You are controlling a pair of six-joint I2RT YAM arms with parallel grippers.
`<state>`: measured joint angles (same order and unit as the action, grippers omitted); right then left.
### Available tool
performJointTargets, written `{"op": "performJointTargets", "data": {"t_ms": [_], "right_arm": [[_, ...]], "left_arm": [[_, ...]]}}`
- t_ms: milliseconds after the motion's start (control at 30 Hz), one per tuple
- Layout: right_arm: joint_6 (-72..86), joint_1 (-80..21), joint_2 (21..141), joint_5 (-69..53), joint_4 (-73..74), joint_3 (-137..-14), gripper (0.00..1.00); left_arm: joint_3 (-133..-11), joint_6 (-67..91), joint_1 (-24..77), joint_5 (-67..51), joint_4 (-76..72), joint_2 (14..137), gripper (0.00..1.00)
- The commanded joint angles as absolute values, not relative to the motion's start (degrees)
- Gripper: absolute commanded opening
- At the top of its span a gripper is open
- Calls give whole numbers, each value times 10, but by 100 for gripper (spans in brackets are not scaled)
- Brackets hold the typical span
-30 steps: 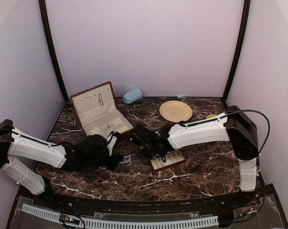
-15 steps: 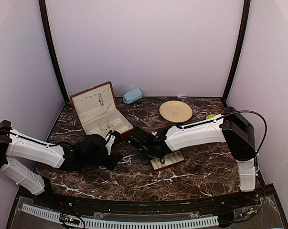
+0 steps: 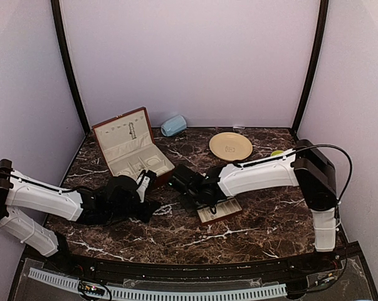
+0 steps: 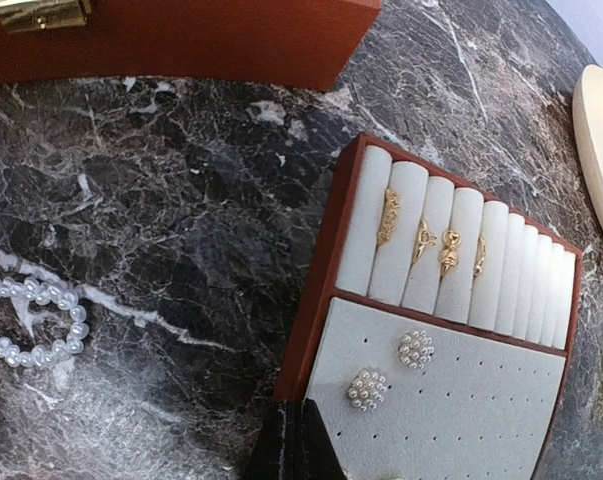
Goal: Organize the mixed jewelry
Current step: Open the earring holder beneath the earring panel.
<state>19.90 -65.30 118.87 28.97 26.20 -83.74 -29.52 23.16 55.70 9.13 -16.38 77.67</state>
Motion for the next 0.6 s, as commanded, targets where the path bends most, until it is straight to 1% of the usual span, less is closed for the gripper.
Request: {"op": "performJointTargets", "data": {"t_ms": [0, 133, 333, 567], "right_arm": [[230, -631, 1112, 257, 223, -829, 0], [239, -616, 1096, 240, 215, -824, 0], [249, -613, 1073, 233, 216, -816, 0], [259, -610, 1050, 232, 204, -807, 0]], "left_arm": [[-301, 228, 552, 100, -182, 773, 5], [-321, 227, 552, 94, -190, 793, 5], [-351, 225, 552, 79, -253, 837, 5], [-430, 199, 535, 41, -325, 956, 5]]}}
